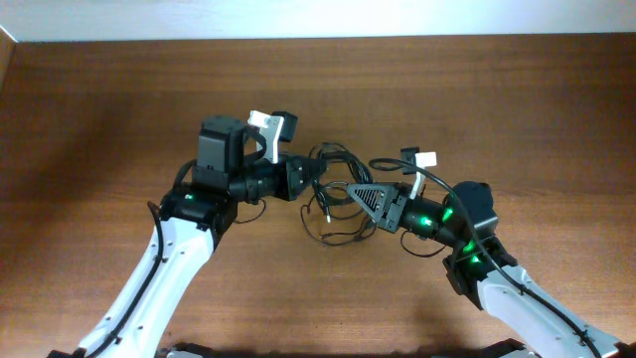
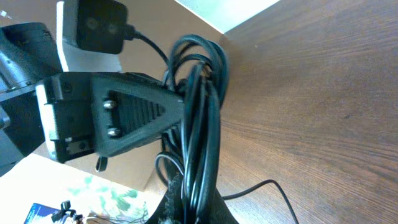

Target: Untangle cables

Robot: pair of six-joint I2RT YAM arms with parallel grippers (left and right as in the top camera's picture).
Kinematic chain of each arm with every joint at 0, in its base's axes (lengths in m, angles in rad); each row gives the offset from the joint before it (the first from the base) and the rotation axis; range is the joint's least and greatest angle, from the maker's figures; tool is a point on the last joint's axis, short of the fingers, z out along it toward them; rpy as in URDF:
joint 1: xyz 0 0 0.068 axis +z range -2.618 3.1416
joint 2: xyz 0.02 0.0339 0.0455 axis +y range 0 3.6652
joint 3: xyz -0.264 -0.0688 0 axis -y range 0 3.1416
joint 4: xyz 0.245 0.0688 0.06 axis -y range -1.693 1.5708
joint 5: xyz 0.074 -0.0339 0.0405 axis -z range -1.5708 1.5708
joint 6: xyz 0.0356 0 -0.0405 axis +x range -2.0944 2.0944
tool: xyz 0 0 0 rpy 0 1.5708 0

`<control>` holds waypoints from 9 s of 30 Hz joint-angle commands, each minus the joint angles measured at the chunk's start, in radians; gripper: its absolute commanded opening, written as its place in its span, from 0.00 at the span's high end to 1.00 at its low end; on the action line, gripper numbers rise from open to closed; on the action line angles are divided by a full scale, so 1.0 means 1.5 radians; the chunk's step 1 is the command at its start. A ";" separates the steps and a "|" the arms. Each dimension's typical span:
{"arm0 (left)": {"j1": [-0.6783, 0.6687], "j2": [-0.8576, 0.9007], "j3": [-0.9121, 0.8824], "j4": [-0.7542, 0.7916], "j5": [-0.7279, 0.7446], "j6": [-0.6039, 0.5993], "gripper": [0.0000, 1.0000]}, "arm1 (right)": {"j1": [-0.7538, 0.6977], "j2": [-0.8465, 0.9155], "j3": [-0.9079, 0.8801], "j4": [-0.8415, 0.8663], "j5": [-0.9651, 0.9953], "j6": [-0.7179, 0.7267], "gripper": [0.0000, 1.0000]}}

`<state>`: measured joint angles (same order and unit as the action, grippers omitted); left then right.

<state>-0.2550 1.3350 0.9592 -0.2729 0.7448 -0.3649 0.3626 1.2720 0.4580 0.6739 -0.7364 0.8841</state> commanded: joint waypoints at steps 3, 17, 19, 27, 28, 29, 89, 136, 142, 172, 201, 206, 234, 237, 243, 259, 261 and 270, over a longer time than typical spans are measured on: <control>0.009 0.015 -0.006 -0.034 -0.063 0.063 1.00 | -0.002 -0.002 0.003 0.013 -0.021 -0.003 0.96; 0.044 0.015 -0.006 -0.139 0.081 0.131 0.01 | -0.002 -0.002 0.003 0.057 0.017 -0.009 0.96; 0.031 0.017 -0.006 -0.112 0.060 0.111 0.04 | 0.004 -0.002 0.003 0.057 0.012 -0.007 0.96; 0.026 0.044 -0.006 -0.056 0.047 0.070 1.00 | 0.026 -0.002 0.003 0.057 0.010 -0.008 0.96; 0.027 0.045 -0.006 -0.054 0.046 0.083 1.00 | 0.026 -0.002 0.003 0.057 0.009 -0.008 0.96; 0.033 0.045 -0.006 -0.045 0.047 0.123 1.00 | 0.025 -0.002 0.003 0.057 0.009 -0.008 0.95; -0.029 0.045 -0.006 -0.048 -0.390 -0.030 0.96 | 0.093 -0.024 0.155 -0.282 -0.375 -0.457 0.96; 0.057 0.045 -0.006 -0.058 0.293 0.319 1.00 | 0.046 0.039 0.155 -0.388 0.211 -0.278 0.96; 0.057 0.052 -0.006 -0.110 -0.009 0.377 0.96 | -0.022 0.039 0.155 -0.218 -0.142 -0.326 0.96; 0.101 0.060 -0.006 -0.022 -0.051 -0.163 1.00 | 0.022 0.039 0.155 -0.421 0.090 -0.289 0.32; 0.068 0.060 -0.006 -0.010 0.083 0.014 1.00 | -0.016 0.039 0.155 -0.474 0.100 -0.242 0.25; 0.068 0.060 -0.006 0.002 0.084 -0.007 1.00 | -0.014 0.039 0.155 -0.440 0.052 -0.159 0.26; 0.067 0.060 -0.006 0.037 0.265 -0.030 1.00 | 0.070 0.051 0.155 -0.386 0.314 -0.091 0.30; 0.067 0.060 -0.006 0.037 0.327 -0.030 1.00 | 0.072 0.051 0.155 -0.371 0.403 -0.070 0.31; 0.068 0.060 -0.006 0.112 0.506 -0.014 1.00 | 0.060 0.082 0.155 -0.345 0.521 -0.073 0.33; 0.281 0.060 -0.006 0.102 0.364 0.024 1.00 | -0.261 0.038 0.155 -0.527 0.582 -0.273 0.36; 0.276 0.060 -0.006 0.049 0.261 -0.047 1.00 | -0.259 0.021 0.156 -0.532 0.514 -0.273 0.30; 0.121 0.061 -0.006 -0.057 -0.115 -0.089 1.00 | -0.259 -0.068 0.156 -0.643 0.162 -0.279 0.28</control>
<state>0.0223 1.4448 0.9375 -0.3134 0.9127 -0.4820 -0.0280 1.1824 0.7002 -0.2417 -0.4362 0.4713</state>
